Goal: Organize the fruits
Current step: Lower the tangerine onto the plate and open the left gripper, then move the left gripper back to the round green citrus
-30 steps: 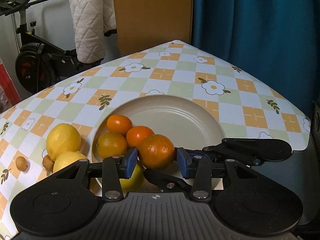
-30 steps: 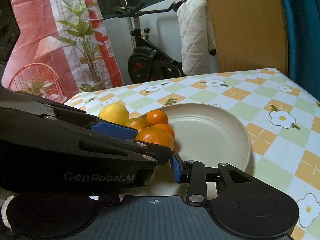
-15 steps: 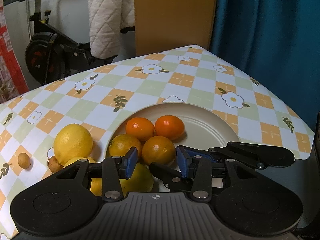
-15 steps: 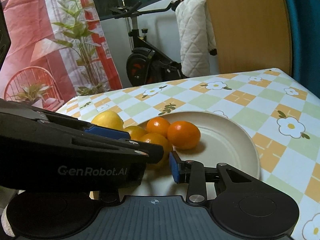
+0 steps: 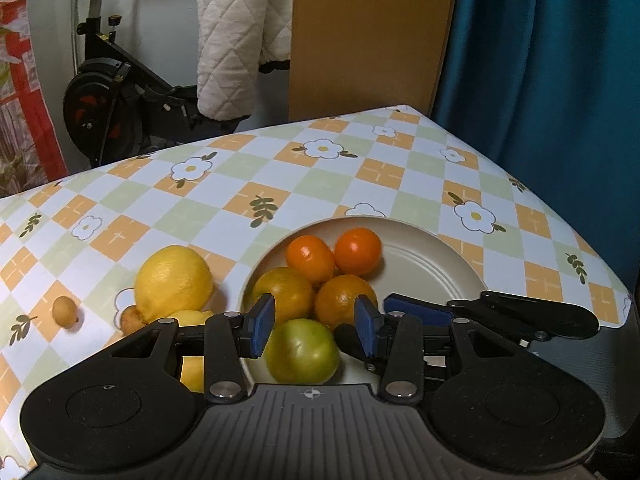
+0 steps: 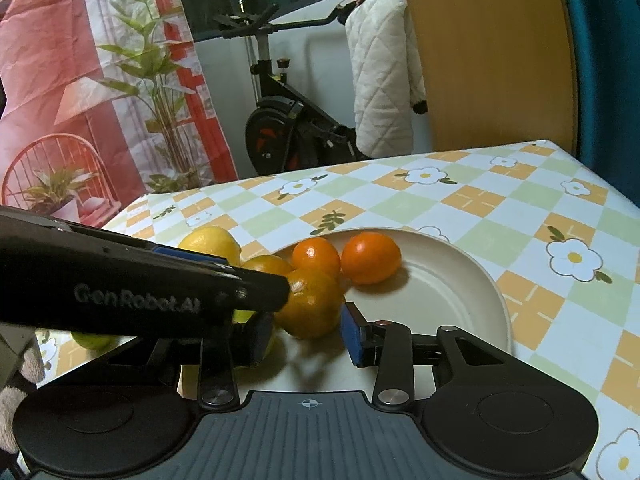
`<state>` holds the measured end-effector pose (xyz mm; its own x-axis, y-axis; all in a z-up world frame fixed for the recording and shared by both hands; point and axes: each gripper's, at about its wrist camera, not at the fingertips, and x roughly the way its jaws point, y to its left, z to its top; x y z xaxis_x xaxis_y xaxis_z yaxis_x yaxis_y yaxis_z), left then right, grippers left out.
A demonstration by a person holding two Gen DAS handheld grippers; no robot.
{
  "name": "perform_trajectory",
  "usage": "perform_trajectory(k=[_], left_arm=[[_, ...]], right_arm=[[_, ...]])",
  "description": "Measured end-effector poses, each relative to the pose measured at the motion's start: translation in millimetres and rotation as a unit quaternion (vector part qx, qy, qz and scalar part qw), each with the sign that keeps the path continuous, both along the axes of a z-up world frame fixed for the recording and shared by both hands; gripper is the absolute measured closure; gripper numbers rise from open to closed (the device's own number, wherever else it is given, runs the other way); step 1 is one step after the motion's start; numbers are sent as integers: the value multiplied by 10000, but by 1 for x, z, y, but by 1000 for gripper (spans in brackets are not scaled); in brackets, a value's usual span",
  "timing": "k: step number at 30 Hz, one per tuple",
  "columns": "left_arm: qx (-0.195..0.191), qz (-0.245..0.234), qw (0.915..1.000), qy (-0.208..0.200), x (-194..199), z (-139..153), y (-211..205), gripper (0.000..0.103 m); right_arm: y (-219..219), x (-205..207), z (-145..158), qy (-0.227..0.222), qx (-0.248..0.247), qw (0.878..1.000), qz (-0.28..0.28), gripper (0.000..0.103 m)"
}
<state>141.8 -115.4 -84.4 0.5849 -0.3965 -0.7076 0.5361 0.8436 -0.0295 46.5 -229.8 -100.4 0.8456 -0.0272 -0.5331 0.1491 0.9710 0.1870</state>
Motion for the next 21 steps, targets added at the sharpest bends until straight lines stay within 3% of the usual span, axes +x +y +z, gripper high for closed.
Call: perform_trajectory(k=[11, 21], left_arm=[[-252, 190, 9994, -126, -14, 18, 40, 57], [-495, 472, 9975, -166, -23, 29, 103, 57]], right_arm=[[14, -19, 11, -102, -174, 9998, 56, 63], [38, -29, 23, -179, -380, 9988, 239, 63]])
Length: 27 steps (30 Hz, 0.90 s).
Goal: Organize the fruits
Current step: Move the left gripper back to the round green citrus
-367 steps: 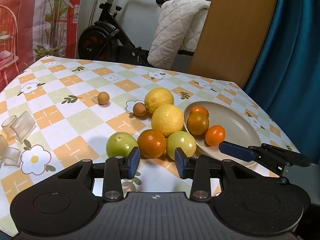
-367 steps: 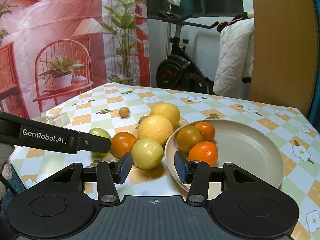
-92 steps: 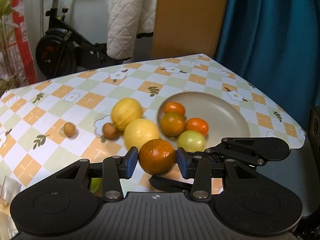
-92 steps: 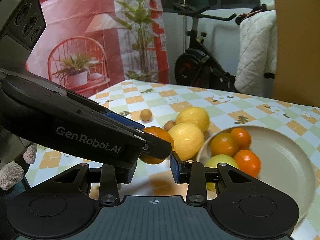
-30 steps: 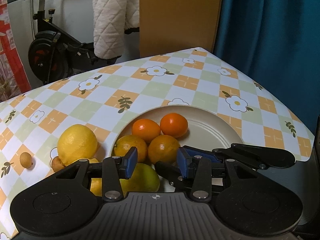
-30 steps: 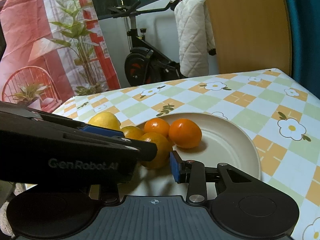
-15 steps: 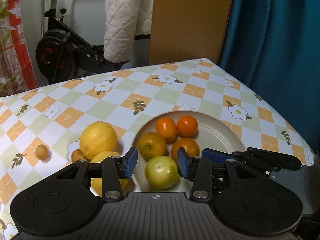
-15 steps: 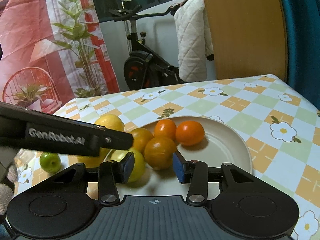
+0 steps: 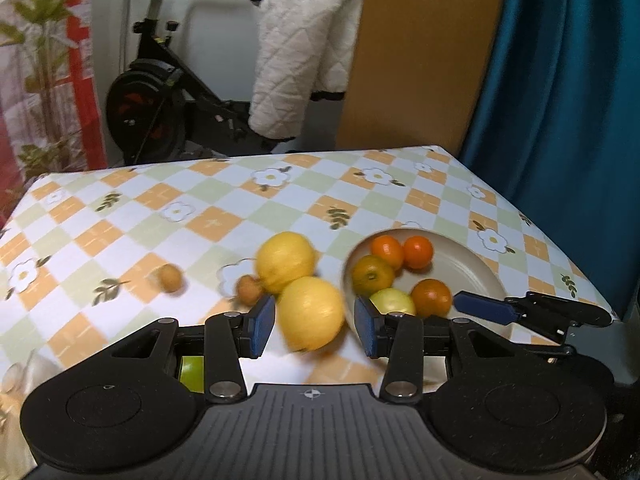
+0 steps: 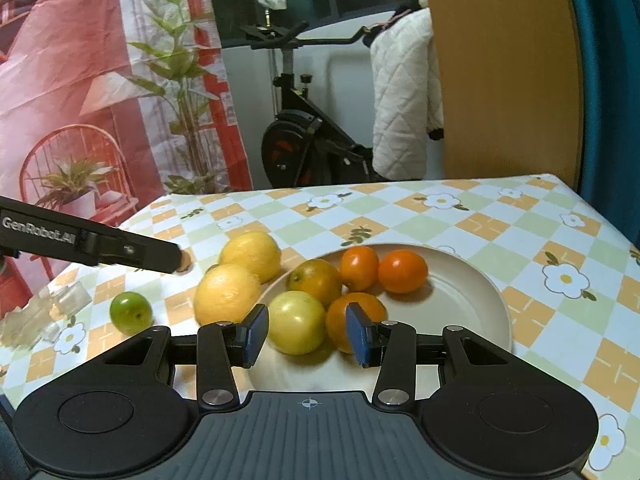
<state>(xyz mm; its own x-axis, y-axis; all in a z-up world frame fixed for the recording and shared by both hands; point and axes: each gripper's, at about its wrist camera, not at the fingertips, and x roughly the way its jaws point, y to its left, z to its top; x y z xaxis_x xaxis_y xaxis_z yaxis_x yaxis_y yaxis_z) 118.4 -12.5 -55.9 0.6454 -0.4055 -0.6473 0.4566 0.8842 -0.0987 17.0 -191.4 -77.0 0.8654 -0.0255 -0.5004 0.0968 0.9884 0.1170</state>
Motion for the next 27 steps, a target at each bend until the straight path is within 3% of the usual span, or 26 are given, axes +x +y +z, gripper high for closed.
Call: perform_trajectory(k=[15, 27], left_arm=[[-291, 525, 9981, 105, -1, -4, 80, 57], [-724, 766, 9940, 292, 15, -22, 102, 57]], right_arm=[[48, 8, 5, 73, -309, 9977, 594, 63], [104, 45, -4, 358, -718, 9872, 1376, 63]])
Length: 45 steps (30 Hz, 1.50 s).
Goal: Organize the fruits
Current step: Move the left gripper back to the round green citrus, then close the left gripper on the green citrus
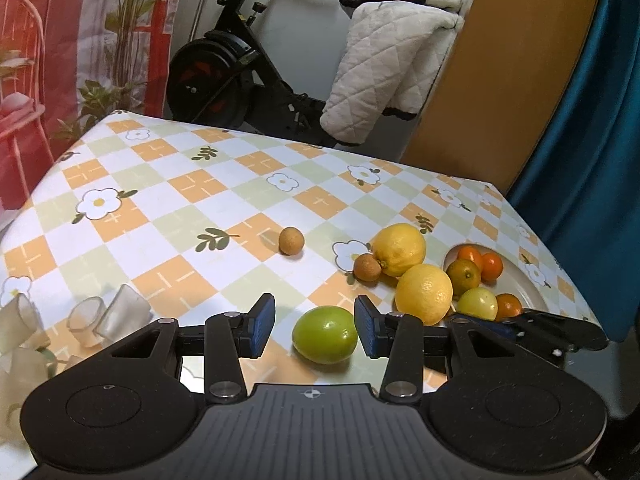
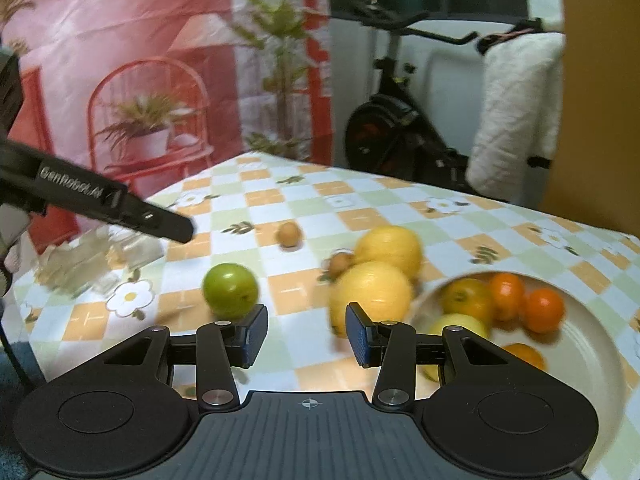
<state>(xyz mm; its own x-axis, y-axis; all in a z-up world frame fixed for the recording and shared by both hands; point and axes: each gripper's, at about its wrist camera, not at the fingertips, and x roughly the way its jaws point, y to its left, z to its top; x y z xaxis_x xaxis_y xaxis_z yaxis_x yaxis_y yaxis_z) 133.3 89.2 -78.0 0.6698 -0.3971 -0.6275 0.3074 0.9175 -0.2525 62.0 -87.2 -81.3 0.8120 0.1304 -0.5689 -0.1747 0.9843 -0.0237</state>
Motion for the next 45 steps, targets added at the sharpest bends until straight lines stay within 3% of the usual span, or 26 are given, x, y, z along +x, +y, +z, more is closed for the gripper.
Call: perform_trajectory(k=[9, 12, 19, 30, 45], left_arm=[[-87, -228, 9997, -26, 5, -13, -11, 52], [28, -293, 9995, -99, 4, -16, -15, 44], [160, -389, 9991, -35, 6, -26, -16, 44], [28, -247, 9994, 260, 20, -38, -11, 44], [168, -425, 9985, 313, 8, -35, -26, 52]], right_arm=[[36, 30, -11, 159, -279, 9985, 450, 58], [44, 37, -14, 180, -321, 9978, 547, 58], [54, 50, -21, 212, -360, 9971, 631, 57], [55, 60, -28, 276, -254, 9975, 605, 57], [45, 44, -25, 280, 60, 9982, 534, 61]])
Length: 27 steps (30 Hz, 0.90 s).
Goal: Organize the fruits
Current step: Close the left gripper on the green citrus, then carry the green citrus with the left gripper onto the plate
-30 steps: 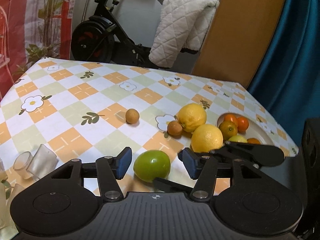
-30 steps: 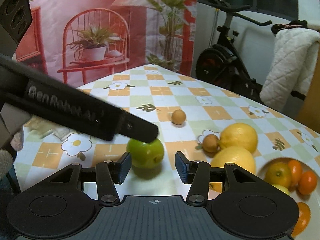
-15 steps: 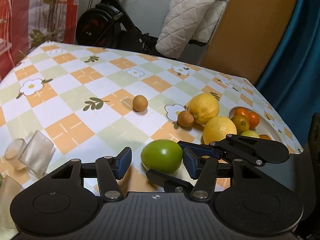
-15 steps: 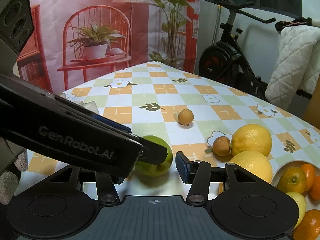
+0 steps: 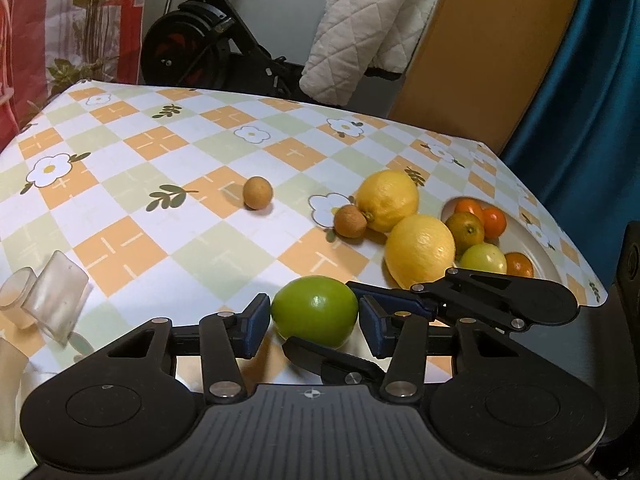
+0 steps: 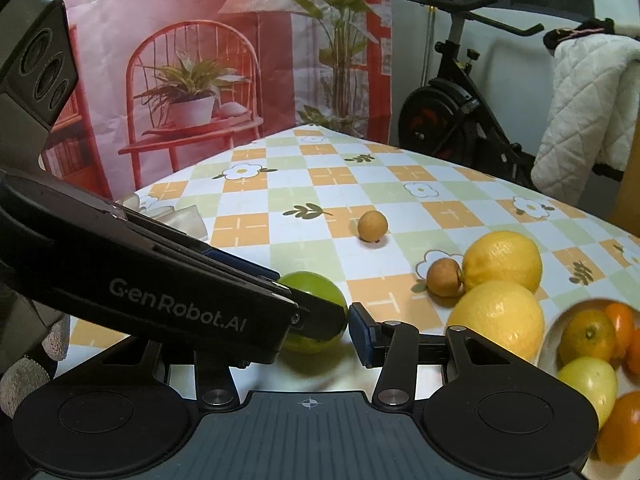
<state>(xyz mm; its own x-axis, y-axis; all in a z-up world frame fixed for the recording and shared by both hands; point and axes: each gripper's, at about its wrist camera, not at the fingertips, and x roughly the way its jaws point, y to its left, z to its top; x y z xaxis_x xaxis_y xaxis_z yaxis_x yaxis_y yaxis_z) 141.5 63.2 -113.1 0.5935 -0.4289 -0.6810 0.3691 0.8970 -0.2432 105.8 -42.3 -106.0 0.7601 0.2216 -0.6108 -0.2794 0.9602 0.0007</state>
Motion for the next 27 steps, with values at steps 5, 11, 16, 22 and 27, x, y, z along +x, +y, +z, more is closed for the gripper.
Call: perform_trajectory(k=[5, 11, 16, 22, 27], left_arm=[[-22, -79, 10000, -27, -9, 8, -11, 52], [59, -263, 9995, -139, -20, 20, -38, 52], [156, -458, 9986, -204, -30, 28, -60, 52], [300, -592, 9974, -271, -37, 36, -89, 52], [386, -750, 9961, -273, -38, 38, -113, 52]], right_arm=[[-11, -14, 7, -49, 146, 9998, -156, 61], [-34, -35, 19, -183, 336, 9985, -393, 61], [-53, -53, 27, -315, 456, 9967, -600, 61], [-79, -70, 33, -442, 583, 9939, -822, 61], [-100, -82, 34, -502, 691, 9910, -1028, 61]])
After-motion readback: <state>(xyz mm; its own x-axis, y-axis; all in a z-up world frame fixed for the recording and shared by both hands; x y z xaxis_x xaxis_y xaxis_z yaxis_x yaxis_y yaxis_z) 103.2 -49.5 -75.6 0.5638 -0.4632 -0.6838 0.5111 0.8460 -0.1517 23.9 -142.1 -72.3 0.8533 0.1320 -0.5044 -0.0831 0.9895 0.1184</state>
